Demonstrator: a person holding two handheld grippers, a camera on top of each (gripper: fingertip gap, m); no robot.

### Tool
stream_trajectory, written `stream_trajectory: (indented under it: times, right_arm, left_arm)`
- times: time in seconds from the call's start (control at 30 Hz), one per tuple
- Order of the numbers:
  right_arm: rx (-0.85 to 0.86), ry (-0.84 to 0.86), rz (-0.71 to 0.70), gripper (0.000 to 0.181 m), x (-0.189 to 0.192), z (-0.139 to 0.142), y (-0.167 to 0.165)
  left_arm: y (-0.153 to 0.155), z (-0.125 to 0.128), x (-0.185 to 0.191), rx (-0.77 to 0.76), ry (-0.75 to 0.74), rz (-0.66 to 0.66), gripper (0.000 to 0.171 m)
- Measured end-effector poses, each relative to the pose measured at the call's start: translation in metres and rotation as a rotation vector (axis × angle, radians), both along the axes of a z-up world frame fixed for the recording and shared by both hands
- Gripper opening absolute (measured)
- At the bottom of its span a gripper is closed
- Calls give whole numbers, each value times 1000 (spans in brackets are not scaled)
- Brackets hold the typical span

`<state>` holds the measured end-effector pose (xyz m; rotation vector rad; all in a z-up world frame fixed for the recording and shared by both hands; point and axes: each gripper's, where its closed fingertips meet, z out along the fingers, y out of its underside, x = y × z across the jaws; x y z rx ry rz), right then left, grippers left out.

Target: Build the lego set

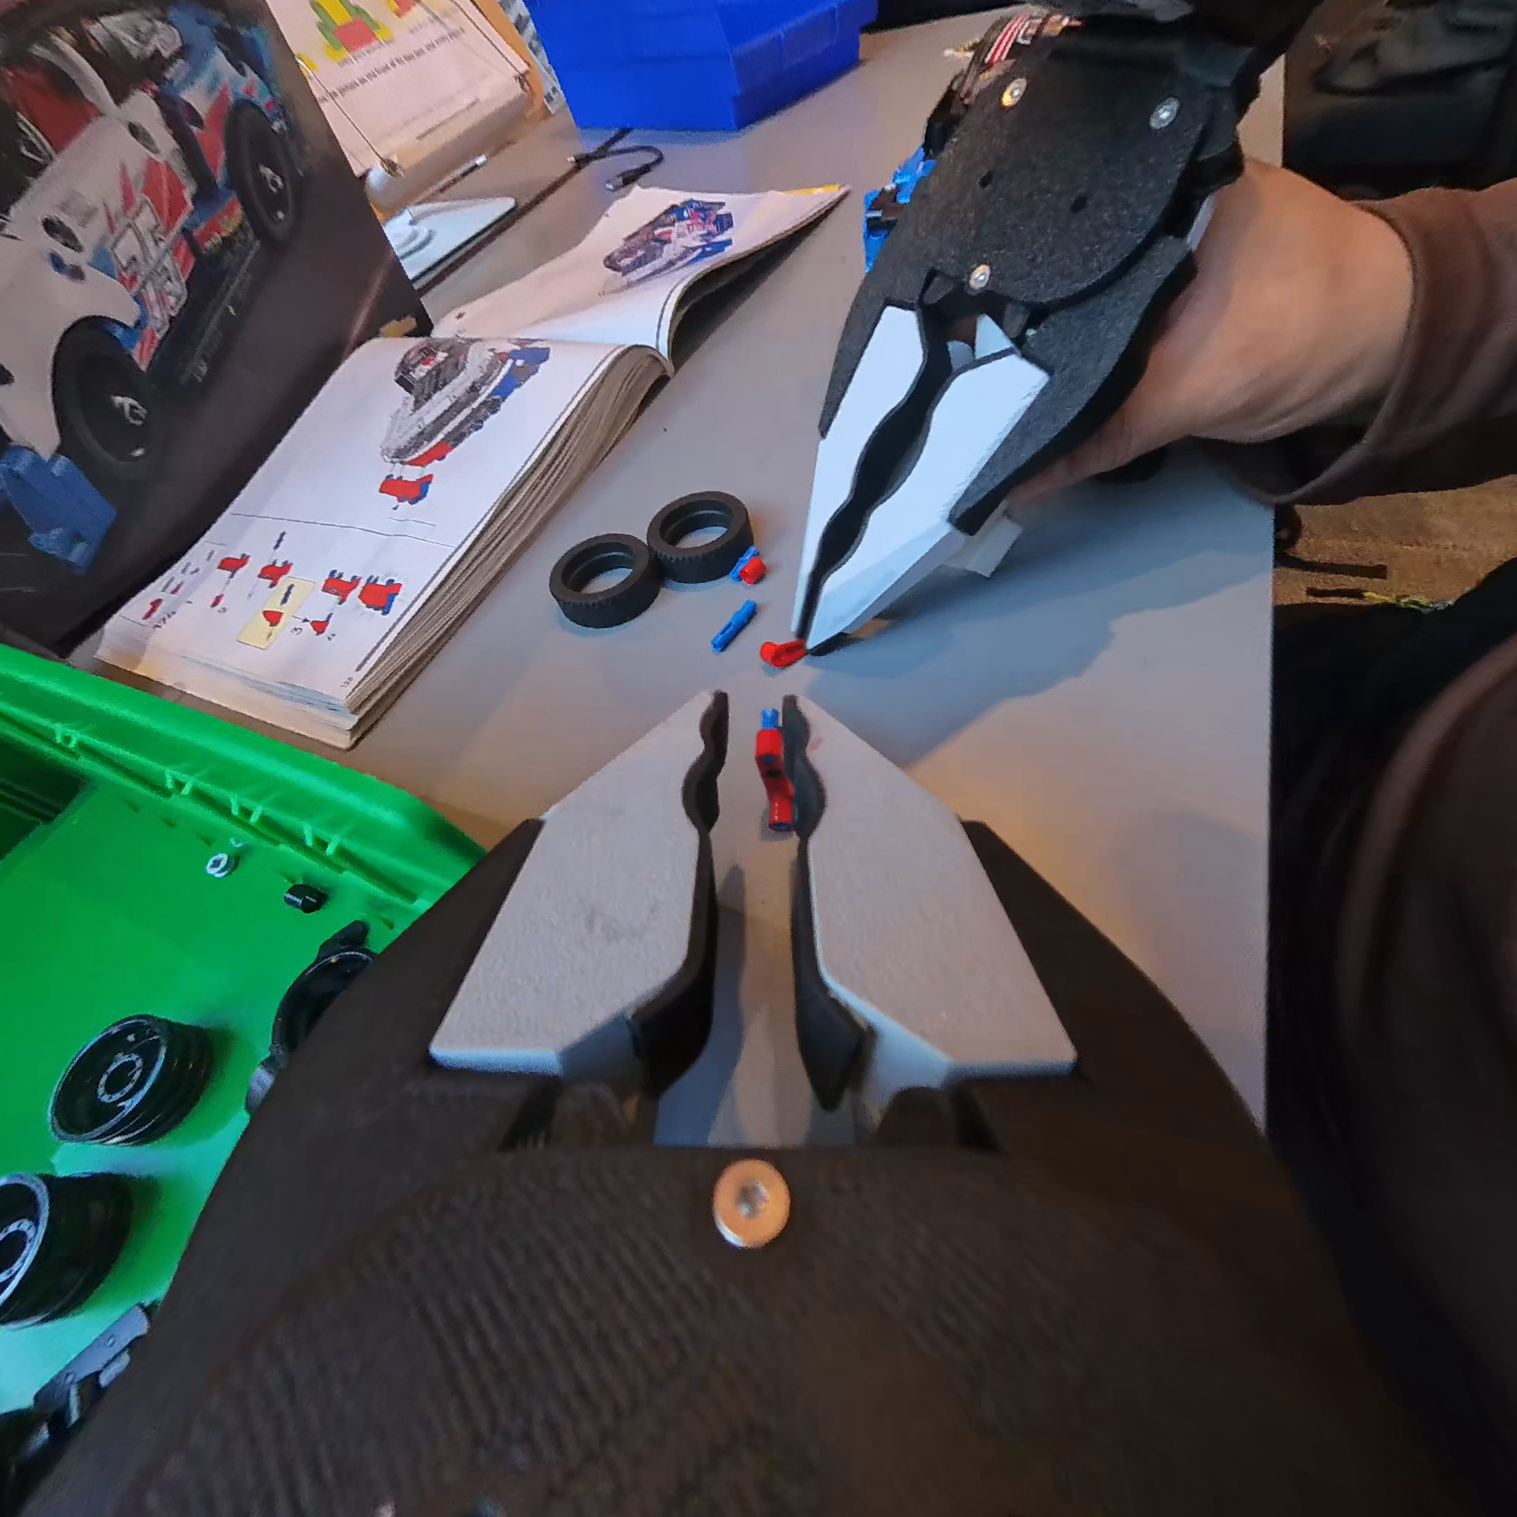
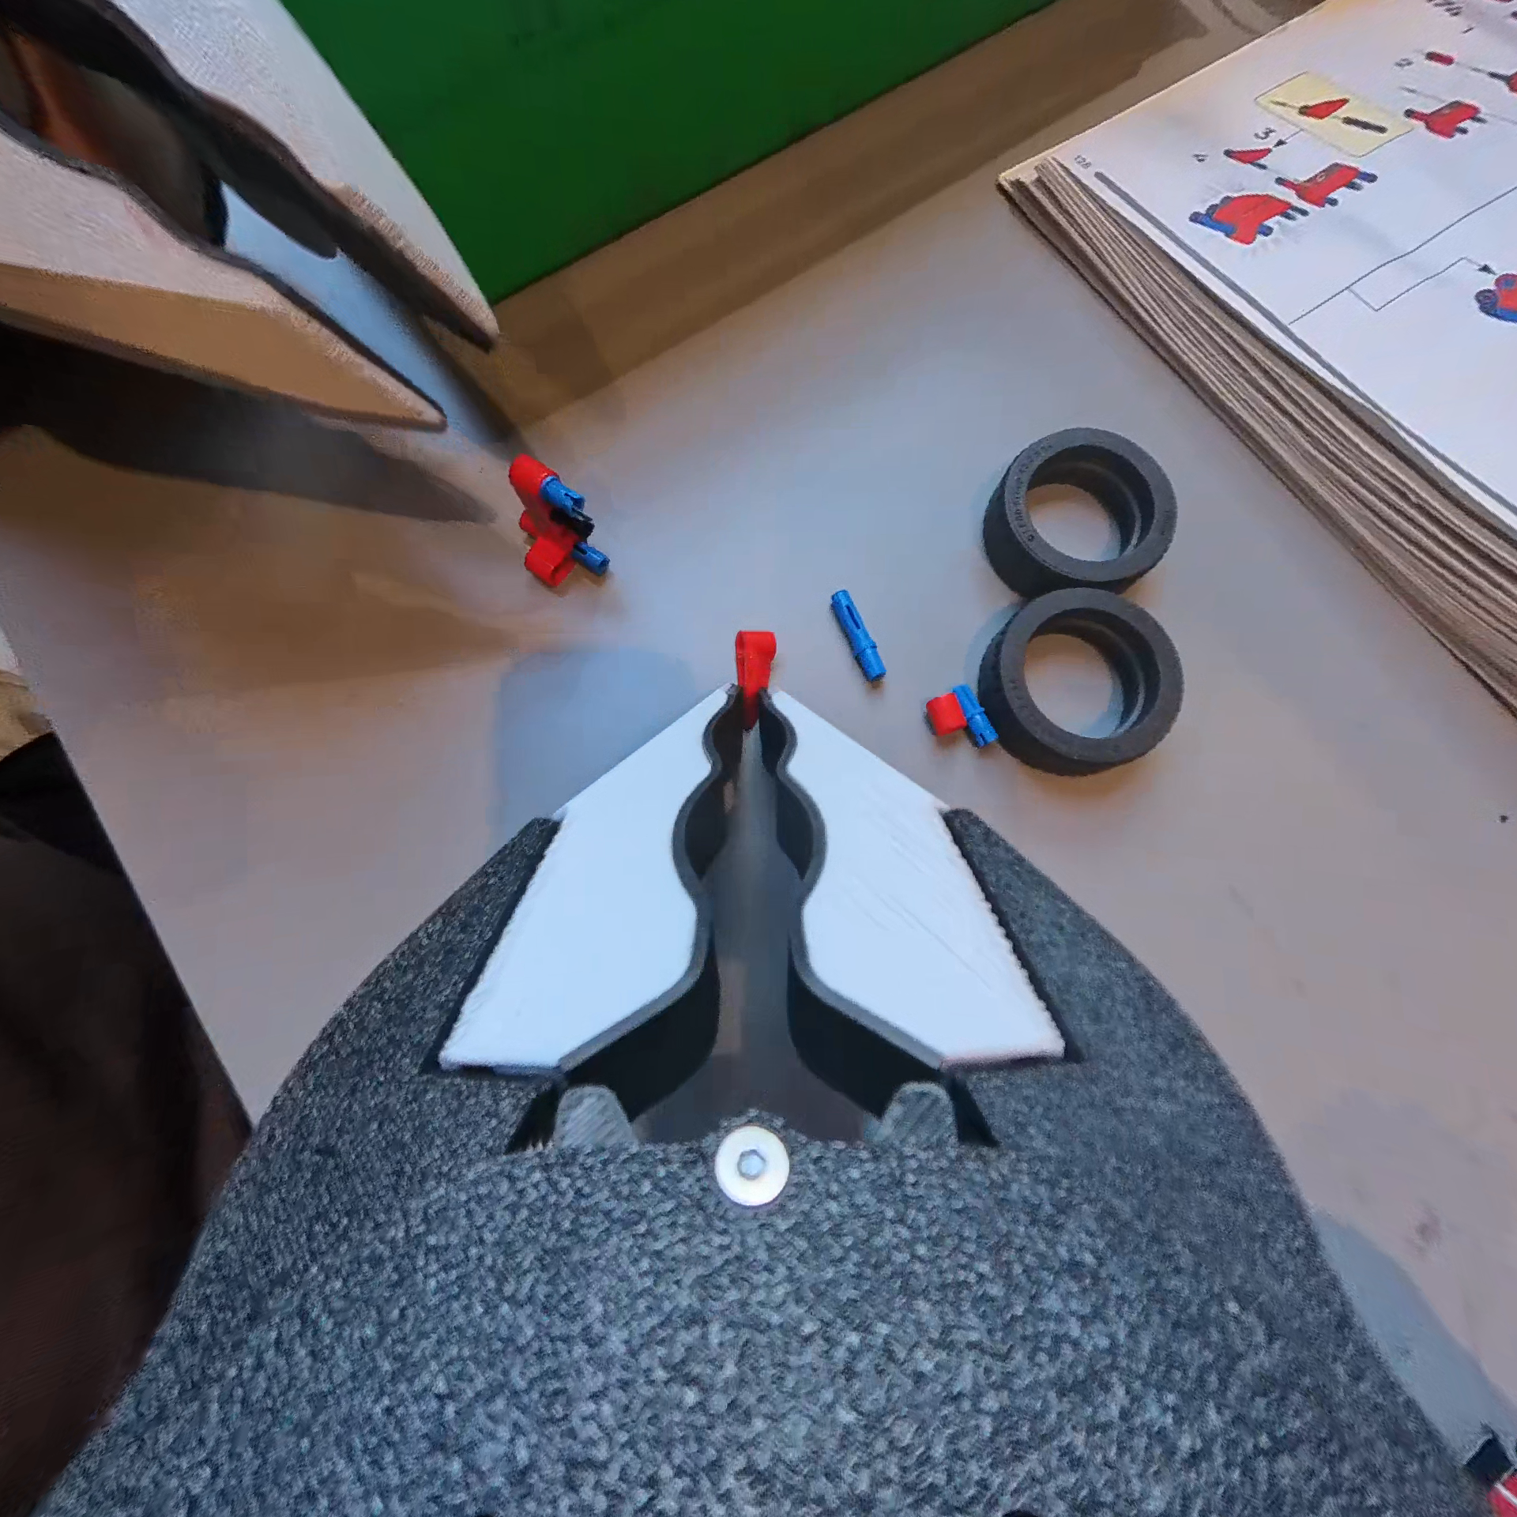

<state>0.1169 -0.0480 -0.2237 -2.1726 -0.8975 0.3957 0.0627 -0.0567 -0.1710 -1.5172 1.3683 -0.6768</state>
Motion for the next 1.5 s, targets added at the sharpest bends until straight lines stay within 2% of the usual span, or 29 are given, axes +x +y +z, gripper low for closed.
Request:
stream_trajectory:
  times: [0.2, 0.33, 0.4, 0.5, 0.8, 1.13, 1.2, 1.3, 1.5]
  right_arm:
    - [128, 12, 178, 2, -13, 17, -28]
    - [269, -57, 334, 1, -22, 28, -49]
    - [323, -143, 399, 1, -25, 25, -55]
    - [350, -254, 467, 1, -26, 18, -58]
    - [279, -220, 620, 1, -41, 17, -69]
    - [274, -295, 661, 1, -35, 3, -56]
    - [284, -311, 656, 6, -34, 4, -52]
    - [281, -347, 635, 13, -30, 5, -47]
    - [300, -382, 506, 7, -26, 8, -33]
  left_arm:
    - [-11, 9, 0, 79, -37, -34, 7]
    - [-30, 6, 5, 173, -5, -96, 7]
    - [-41, 0, 6, 238, 40, -134, 6]
    - [-55, -8, 6, 314, 88, -190, 1]
    - [-50, -14, 4, 342, 132, -159, 1]
    - [-42, -13, 3, 289, 124, -146, 1]
    - [-41, -12, 2, 273, 115, -148, 1]
    - [-41, -11, 2, 267, 105, -150, 1]
    - [-43, -14, 3, 282, 125, -157, 1]
